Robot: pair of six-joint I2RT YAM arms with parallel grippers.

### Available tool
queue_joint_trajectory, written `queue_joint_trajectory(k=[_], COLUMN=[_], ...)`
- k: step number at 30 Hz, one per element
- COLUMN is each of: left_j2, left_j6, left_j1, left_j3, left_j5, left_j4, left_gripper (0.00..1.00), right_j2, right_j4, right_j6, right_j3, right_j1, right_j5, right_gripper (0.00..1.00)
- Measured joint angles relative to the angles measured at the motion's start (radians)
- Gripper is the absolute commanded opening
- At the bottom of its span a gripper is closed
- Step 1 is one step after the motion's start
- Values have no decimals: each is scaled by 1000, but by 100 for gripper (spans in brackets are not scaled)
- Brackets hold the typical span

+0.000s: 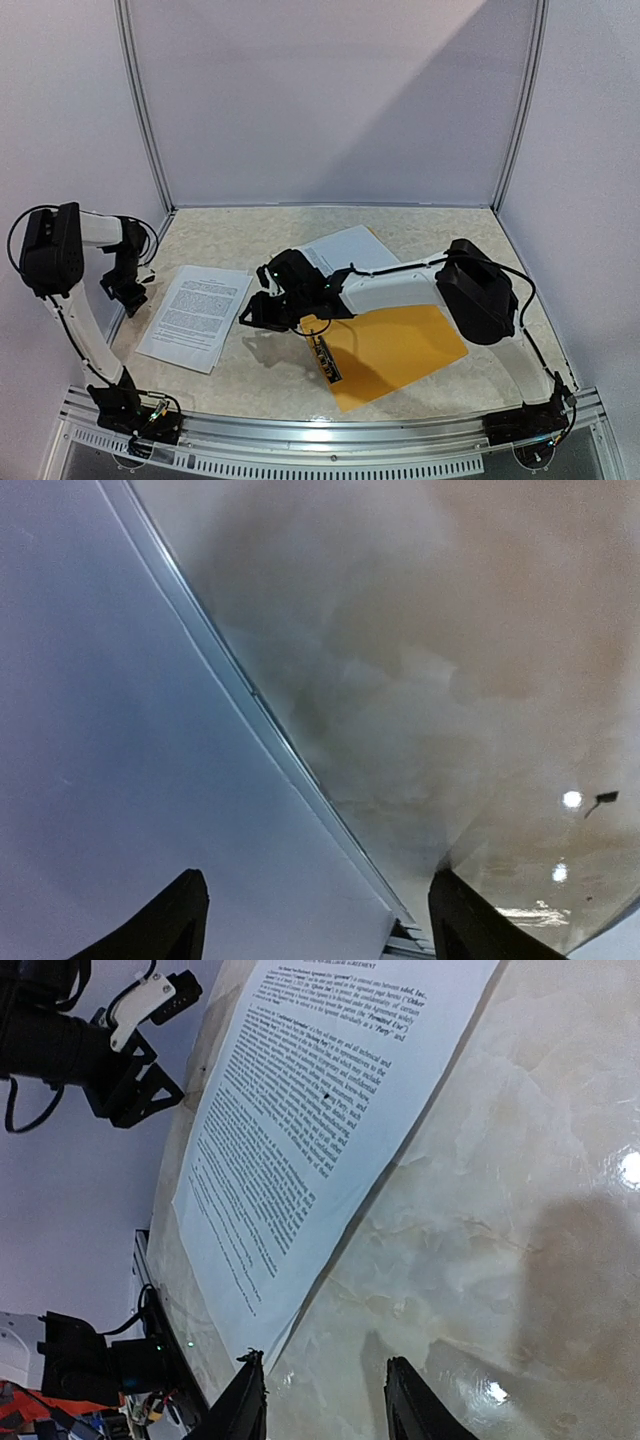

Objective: Put the files into the folder
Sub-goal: Pick up the file from the center of the board.

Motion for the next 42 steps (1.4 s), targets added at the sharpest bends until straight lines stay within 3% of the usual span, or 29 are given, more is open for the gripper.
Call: queue_joint_trajectory(k=[6,18,32,42], left_j2=[-56,-71,-35,-27], left_j6=[96,126,57,37], left_j1=[-187,-423,-500,-507], left_j3=[-163,-198,-179,-173], left_j5=[-252,-269,-303,-306], left_j4=[172,145,78,66], left_gripper=[80,82,82,82], right_j2=[43,99,217,243], right_j4=[63,161,273,343], right_j6=[113,263,446,463], right_j3=[12,14,139,147], right_j1=[-11,-14,-12,-12], right_j5=[1,38,77,87], right_gripper=[42,43,42,36])
